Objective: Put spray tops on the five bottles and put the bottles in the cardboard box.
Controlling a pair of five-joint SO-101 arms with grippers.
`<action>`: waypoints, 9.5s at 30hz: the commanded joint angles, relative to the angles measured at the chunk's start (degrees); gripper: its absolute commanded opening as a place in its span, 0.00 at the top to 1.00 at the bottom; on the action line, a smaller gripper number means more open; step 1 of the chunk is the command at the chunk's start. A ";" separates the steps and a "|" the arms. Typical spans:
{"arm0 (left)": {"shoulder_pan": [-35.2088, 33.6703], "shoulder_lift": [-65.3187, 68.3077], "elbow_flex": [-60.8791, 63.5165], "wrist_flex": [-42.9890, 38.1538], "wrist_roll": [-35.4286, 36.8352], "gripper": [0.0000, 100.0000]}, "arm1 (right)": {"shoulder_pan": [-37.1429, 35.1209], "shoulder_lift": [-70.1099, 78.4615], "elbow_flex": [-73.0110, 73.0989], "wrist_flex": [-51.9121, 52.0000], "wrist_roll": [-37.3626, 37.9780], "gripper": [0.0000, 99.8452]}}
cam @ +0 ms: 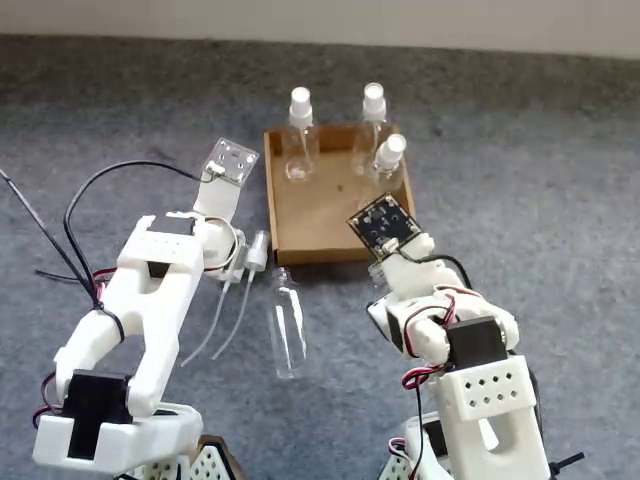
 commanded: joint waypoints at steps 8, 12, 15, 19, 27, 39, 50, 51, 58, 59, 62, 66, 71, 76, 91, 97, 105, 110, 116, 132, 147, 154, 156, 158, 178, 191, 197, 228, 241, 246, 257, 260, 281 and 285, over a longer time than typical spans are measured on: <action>2.42 1.01 -1.27 1.23 -0.62 0.82 | -0.04 -0.66 -0.48 -1.54 -0.44 1.00; 1.89 4.53 -3.12 3.08 -0.62 0.85 | -0.04 -0.66 -0.48 -1.54 -0.44 1.00; -0.04 5.85 -4.70 4.31 -0.62 0.85 | 0.13 -0.66 -0.48 -1.54 -0.44 1.00; -0.84 5.93 -4.79 4.48 -0.62 0.86 | 0.04 -0.66 -0.48 -1.54 -0.44 1.00; -2.86 2.07 -9.36 8.00 -0.26 0.95 | -1.71 -0.40 -0.48 -7.60 -0.53 1.00; -3.82 -23.96 -28.00 23.03 7.03 0.97 | -5.58 -0.75 -0.40 -11.82 -2.29 1.00; 5.14 -29.93 -46.29 23.47 16.70 0.97 | -21.14 -0.66 11.47 -43.65 -15.12 1.00; 6.46 -29.93 -47.25 22.15 16.97 0.97 | -21.14 -0.75 13.14 -46.73 -15.82 1.00; 13.67 -29.76 -48.04 13.80 17.14 0.97 | -21.23 -2.68 22.64 -56.31 -16.44 1.00; 14.46 -29.76 -47.69 13.19 17.14 0.97 | -21.23 -4.35 23.16 -56.31 -16.44 1.00; 17.54 -29.76 -46.11 9.41 17.14 0.97 | -21.23 -11.38 24.84 -55.60 -16.53 1.00; 22.55 -29.76 -43.03 5.89 17.23 1.00 | -21.23 -20.18 27.38 -47.69 -17.49 1.00; 26.68 -29.85 -39.43 1.85 17.23 0.99 | -21.14 -26.77 28.00 -45.14 -19.25 1.00; 29.41 -30.20 -36.00 1.67 17.32 0.99 | -21.14 -27.82 28.00 -44.97 -19.25 1.00; 28.00 -29.76 -35.21 0.35 21.98 0.99 | -21.23 -28.00 28.00 -42.68 -19.34 1.00; 27.91 -25.98 -33.01 -4.31 21.89 0.99 | -20.97 -28.00 28.00 -42.68 -19.34 1.00; 25.63 -25.19 -32.92 -4.13 21.89 0.99 | -20.88 -28.00 28.00 -42.68 -19.34 1.00; 25.36 -25.36 -31.25 -4.31 22.07 0.99 | -20.88 -28.00 28.00 -42.86 -19.34 1.00; 25.45 -25.45 -26.51 -4.31 22.07 0.99 | -20.88 -28.00 28.00 -42.86 -19.34 1.00; 25.45 -40.31 -14.11 -4.13 22.07 0.99 | -15.87 -28.00 27.74 -42.95 -23.38 1.00; 25.19 -45.14 1.27 -4.04 22.07 0.99 | -15.52 -28.00 27.56 -43.03 -23.56 1.00; 27.38 -54.20 10.07 -4.04 22.07 0.99 | -15.52 -28.00 27.74 -43.03 -23.47 1.00; 27.38 -56.31 12.00 -4.04 22.07 0.99 | -15.52 -28.00 27.74 -43.03 -23.47 1.00; 27.38 -57.27 13.76 -4.04 22.07 0.99 | -15.52 -28.00 27.74 -43.03 -23.47 1.00; 27.56 -57.19 -1.54 3.34 14.51 0.85 | -15.69 -28.00 27.91 -43.03 -23.47 1.00; 21.41 -48.57 -3.56 4.57 12.13 0.85 | -15.60 -28.00 27.91 -43.03 -23.47 1.00; 21.49 -46.37 -3.56 4.84 11.96 0.85 | -15.52 -28.00 27.91 -43.03 -23.47 1.00; 3.03 -46.64 9.54 8.53 5.45 0.82 | -7.87 1.01 5.76 -70.81 -21.36 1.00; 4.26 -68.53 22.29 7.65 12.84 0.70 | -16.22 22.55 -9.10 -66.95 -29.71 1.00; 5.67 -85.67 28.09 8.18 12.84 0.70 | -17.80 22.46 -9.54 -60.62 -29.71 1.00; 9.19 -84.88 29.14 9.41 10.11 0.67 | -20.70 22.64 -19.38 -46.11 -29.71 1.00; 9.10 -82.07 28.88 8.18 10.02 0.67 | -22.81 22.90 -22.73 -41.19 -29.63 1.00; 4.44 -79.08 29.49 4.04 9.85 0.68 | -19.91 22.46 -24.48 -33.98 -29.36 1.00; 4.44 -79.08 29.49 4.04 9.85 0.68 | -19.91 22.37 -24.75 -28.18 -29.36 1.00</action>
